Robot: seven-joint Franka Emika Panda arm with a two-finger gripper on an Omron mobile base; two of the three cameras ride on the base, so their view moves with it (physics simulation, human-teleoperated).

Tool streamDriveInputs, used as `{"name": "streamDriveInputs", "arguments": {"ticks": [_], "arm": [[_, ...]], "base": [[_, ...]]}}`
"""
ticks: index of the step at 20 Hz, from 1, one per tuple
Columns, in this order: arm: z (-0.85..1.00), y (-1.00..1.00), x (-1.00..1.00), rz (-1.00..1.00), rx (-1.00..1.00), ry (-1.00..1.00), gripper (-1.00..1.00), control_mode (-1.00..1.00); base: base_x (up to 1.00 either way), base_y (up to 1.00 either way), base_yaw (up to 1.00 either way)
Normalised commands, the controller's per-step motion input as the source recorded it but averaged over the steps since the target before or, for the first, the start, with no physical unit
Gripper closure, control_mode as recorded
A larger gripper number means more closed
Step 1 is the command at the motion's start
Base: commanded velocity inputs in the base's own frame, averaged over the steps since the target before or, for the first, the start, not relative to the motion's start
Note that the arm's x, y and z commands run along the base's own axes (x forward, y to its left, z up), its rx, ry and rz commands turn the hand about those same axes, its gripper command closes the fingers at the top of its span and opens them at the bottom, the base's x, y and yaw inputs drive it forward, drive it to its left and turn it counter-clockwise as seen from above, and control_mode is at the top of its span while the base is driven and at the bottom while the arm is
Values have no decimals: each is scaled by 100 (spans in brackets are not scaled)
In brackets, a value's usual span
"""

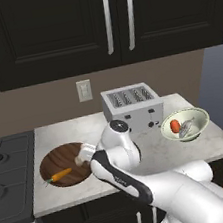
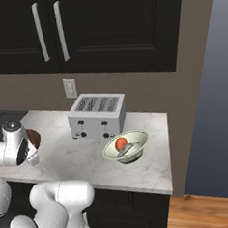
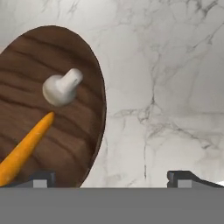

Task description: Place the bowl containing the mushroom and carrot in the microwave. Close the microwave door and press the start button to microwave the meal.

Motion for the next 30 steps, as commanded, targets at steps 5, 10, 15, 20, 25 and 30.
{"name": "streamDriveInputs", "arguments": {"ticks": [5, 10, 15, 20, 25, 30], "arm": [[-25, 10, 31, 0, 0, 1, -100, -100], [-31, 6, 27, 0, 0, 1, -100, -100], [-28, 11, 27, 0, 0, 2, -100, -100], [-23, 25, 27, 0, 0, 4, -100, -100], [-21, 28, 25, 0, 0, 4, -100, -100], [-14, 25, 14, 0, 0, 4, 100, -100]], "base": [[0, 0, 0], [0, 0, 0], [0, 0, 0], [0, 0, 0], [0, 0, 0], [0, 0, 0]]}}
